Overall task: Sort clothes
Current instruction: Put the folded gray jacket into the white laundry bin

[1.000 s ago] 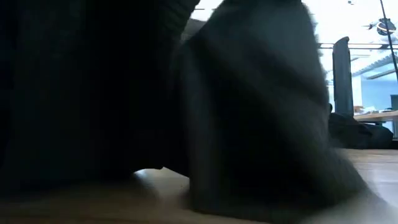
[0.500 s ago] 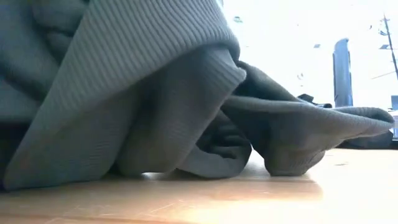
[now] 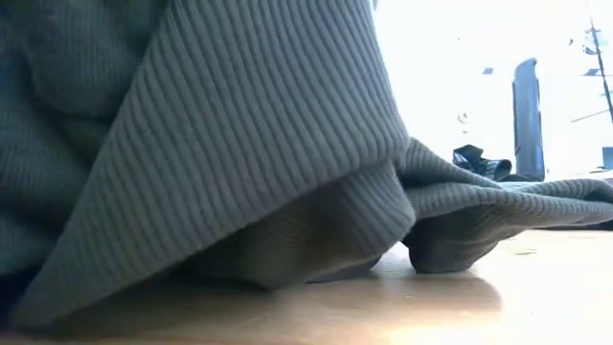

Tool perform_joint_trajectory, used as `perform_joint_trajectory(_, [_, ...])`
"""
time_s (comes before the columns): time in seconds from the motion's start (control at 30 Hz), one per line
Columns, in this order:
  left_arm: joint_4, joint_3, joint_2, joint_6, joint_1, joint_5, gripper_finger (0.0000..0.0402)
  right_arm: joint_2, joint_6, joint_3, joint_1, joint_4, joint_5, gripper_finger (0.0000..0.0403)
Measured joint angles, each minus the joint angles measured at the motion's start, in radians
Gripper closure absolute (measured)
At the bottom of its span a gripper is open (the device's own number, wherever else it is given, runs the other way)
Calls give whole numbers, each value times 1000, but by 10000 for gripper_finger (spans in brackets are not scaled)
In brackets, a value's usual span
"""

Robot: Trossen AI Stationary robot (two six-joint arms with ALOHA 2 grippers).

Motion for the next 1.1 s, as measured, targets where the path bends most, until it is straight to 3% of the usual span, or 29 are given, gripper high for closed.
perform_joint_trajectory(0.17, [53, 0, 0, 65, 18, 60, 401, 0, 65, 0, -44, 3, -109, 209])
perform_joint_trajectory(0.3, [19, 0, 0, 7, 18, -23, 401, -4, 50, 0, -25, -19, -96, 209])
perform_joint_trajectory(0.4, [-42, 0, 0, -70, 19, -93, 401, -19, -20, 4, 24, -24, 2, 209])
perform_joint_trajectory(0.53, [-71, 0, 0, -112, 25, -101, 401, -38, -167, 29, 99, -16, 148, 209])
perform_joint_trajectory(0.6, [-63, 0, 0, -117, 31, -100, 401, -38, -225, 34, 129, -31, 125, 209])
perform_joint_trajectory(0.7, [-60, 0, 0, -119, 46, -98, 401, -37, -385, 38, 153, -126, 7, 209])
perform_joint_trajectory(0.8, [-44, 0, 0, -143, 76, -41, 401, -35, -504, 38, 162, -189, -9, 209])
perform_joint_trajectory(0.93, [-42, -1, 1, -245, 129, 53, 402, -35, -513, 39, 161, -198, -6, 209])
perform_joint_trajectory(1.1, [-38, -9, 21, -300, 200, 245, 401, -33, -504, 40, 160, -284, -6, 209])
